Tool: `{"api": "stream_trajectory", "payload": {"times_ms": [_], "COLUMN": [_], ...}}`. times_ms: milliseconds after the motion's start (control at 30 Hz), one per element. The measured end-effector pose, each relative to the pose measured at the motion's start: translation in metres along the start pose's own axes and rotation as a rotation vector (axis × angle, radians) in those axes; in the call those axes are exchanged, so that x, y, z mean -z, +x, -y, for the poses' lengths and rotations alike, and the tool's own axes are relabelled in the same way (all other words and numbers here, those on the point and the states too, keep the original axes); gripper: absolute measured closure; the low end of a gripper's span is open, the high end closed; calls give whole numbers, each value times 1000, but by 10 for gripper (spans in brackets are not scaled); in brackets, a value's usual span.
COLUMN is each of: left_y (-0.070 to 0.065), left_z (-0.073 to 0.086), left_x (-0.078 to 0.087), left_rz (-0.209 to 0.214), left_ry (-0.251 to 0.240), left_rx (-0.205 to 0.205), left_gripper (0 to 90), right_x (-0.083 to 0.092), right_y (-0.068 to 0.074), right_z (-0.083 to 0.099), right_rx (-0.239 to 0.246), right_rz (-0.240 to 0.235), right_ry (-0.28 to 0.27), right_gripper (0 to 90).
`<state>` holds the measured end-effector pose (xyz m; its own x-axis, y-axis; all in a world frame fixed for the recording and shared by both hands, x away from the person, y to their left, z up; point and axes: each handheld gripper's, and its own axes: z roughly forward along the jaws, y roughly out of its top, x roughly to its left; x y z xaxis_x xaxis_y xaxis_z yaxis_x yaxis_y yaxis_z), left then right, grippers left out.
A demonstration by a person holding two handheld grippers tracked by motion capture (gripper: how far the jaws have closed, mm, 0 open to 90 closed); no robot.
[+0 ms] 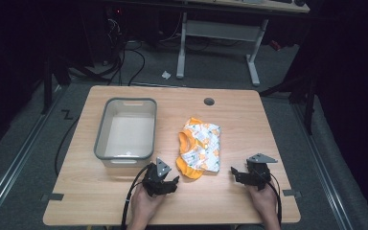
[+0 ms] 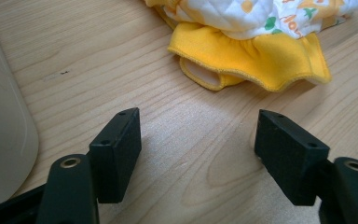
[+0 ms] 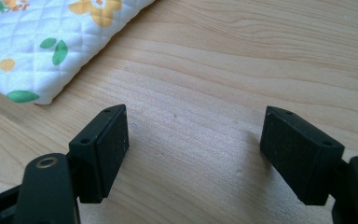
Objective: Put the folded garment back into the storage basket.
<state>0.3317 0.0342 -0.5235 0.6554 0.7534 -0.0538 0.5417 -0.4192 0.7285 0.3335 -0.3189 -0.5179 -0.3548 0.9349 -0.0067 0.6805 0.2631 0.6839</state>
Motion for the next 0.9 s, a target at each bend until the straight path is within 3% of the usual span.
{"api": "stream_trajectory", "payload": {"times_ms": [900], "left_y": [-1], "left_z": [0], "left_x": [0], "left_rz": [-9], "left_ry": [2], "left_rx": [4], "left_gripper": [308], "right_x": [0], "right_y": [0], "right_z": [0], "right_rx": [0], "right_rz": [0], "right_ry": [0], "right_gripper": [237]}}
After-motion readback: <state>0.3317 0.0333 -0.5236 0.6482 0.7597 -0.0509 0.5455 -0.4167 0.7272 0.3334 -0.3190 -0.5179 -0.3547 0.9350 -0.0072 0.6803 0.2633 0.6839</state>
